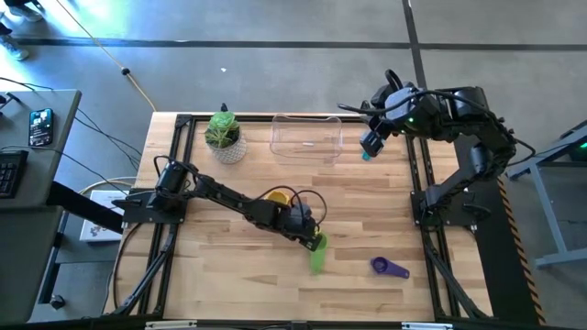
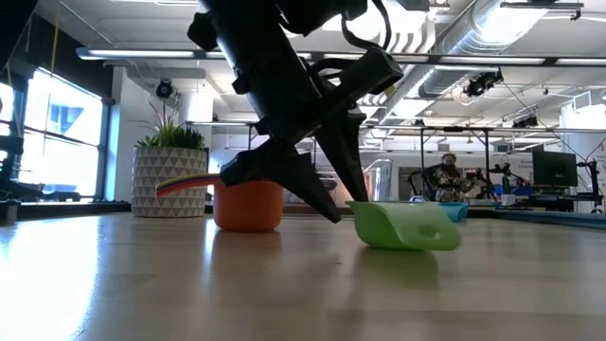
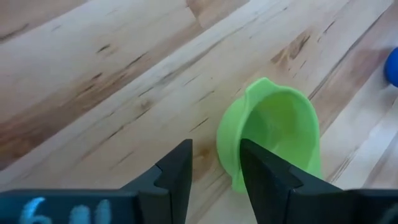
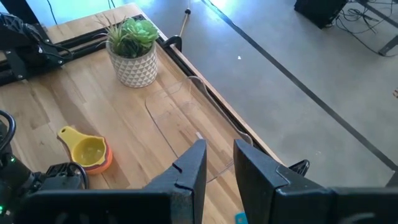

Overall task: Nest measuring cups in basket
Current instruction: Stack the green measuring cup on top of the yellow measuring cup

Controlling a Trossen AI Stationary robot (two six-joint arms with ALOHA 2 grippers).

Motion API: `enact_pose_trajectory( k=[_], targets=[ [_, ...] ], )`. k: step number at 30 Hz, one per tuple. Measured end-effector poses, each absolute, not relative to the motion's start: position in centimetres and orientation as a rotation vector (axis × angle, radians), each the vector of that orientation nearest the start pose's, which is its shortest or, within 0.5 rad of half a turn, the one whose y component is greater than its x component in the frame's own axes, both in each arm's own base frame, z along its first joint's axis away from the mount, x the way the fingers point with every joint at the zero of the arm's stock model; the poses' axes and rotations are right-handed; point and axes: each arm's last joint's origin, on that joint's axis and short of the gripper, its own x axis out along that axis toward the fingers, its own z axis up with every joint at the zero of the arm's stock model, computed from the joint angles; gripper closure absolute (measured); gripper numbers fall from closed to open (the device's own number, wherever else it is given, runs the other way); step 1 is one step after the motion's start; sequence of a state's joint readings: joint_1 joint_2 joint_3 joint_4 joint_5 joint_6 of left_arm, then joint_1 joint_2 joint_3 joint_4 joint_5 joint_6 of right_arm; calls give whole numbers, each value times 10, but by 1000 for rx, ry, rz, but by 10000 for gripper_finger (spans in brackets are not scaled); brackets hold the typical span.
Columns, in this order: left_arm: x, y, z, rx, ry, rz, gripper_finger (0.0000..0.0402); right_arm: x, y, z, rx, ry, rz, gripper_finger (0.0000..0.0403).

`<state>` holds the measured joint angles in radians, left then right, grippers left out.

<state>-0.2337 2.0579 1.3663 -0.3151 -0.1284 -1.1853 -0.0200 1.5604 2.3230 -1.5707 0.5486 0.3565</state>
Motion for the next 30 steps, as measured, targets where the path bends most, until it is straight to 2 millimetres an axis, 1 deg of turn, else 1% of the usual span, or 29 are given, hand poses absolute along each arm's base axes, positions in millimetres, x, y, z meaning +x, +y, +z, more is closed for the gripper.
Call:
enact_pose_trajectory(
  k=[14, 20, 22, 30],
  targets=[
    [414, -93, 146, -860, 930, 405, 347, 216, -19, 513, 105, 685, -665, 329],
    [416, -94, 135, -846, 955, 384, 381, 216, -19, 513, 110, 683, -666, 329],
    [416, -95, 135, -838, 961, 377, 392, 216, -19, 513, 116, 682, -668, 329],
    [417, -96, 138, -824, 940, 362, 395, 216, -19, 513, 117, 681, -667, 329]
  ],
)
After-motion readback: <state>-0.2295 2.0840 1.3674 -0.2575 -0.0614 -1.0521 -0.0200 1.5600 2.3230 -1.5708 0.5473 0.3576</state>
